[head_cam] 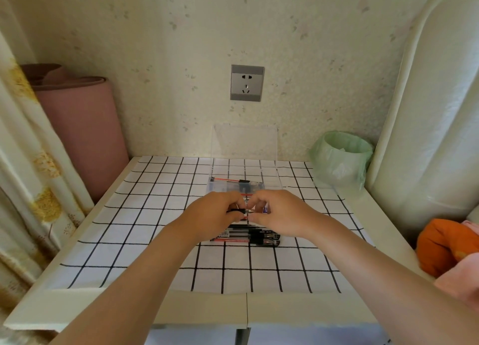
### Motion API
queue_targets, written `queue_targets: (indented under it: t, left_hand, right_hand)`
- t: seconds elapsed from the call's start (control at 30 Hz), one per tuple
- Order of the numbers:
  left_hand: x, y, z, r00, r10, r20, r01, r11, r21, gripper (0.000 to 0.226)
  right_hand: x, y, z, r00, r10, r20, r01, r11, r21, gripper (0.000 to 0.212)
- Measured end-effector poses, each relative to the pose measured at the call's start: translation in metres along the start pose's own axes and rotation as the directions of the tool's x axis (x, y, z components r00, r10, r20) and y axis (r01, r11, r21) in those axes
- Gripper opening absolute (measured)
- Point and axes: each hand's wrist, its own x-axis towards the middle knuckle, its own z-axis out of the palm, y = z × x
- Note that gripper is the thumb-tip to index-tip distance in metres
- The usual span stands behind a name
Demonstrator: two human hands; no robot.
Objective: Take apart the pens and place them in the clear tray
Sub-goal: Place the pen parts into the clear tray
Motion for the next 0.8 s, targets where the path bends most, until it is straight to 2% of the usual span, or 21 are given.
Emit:
queue_targets:
  t: [0.13, 0.27, 0.5, 0.67, 0.8]
  left_hand:
    - [0.001, 0.001, 0.000, 1.000, -0.001, -0.001, 0.001, 1.000, -0.010, 0.011]
    - [0.000, 0.001, 0.000, 1.000, 0.005, -0.001, -0.005, 1.000, 0.007, 0.012]
    - [0.000, 0.004, 0.001, 1.000, 0.015, -0.014, -0.015, 1.000, 0.017, 0.012]
    - [0.000, 0.006, 0.001, 1.000, 0.026, -0.017, -0.026, 0.999, 0.025, 0.012]
    - [0.000, 0.006, -0.001, 0.999, -0.015, -0.042, 0.018, 0.997, 0.078, 0.016]
  right_hand:
    - [0.002, -0.001, -0.002, 1.000, -0.008, -0.025, 0.008, 1.000, 0.005, 0.005]
    - [-0.001, -0.002, -0.003, 0.999, 0.010, 0.047, -0.012, 1.000, 0.028, 0.017]
    - [0.000, -0.002, -0.003, 1.000, -0.019, -0.015, 0.019, 1.000, 0.004, 0.003]
    - [0.000, -0.001, -0.002, 1.000, 0.007, 0.028, -0.008, 0.999, 0.031, 0.009]
    - [0.001, 0.002, -0.016, 0.997, 0.061, -0.036, -0.062, 0.998, -0.014, 0.018]
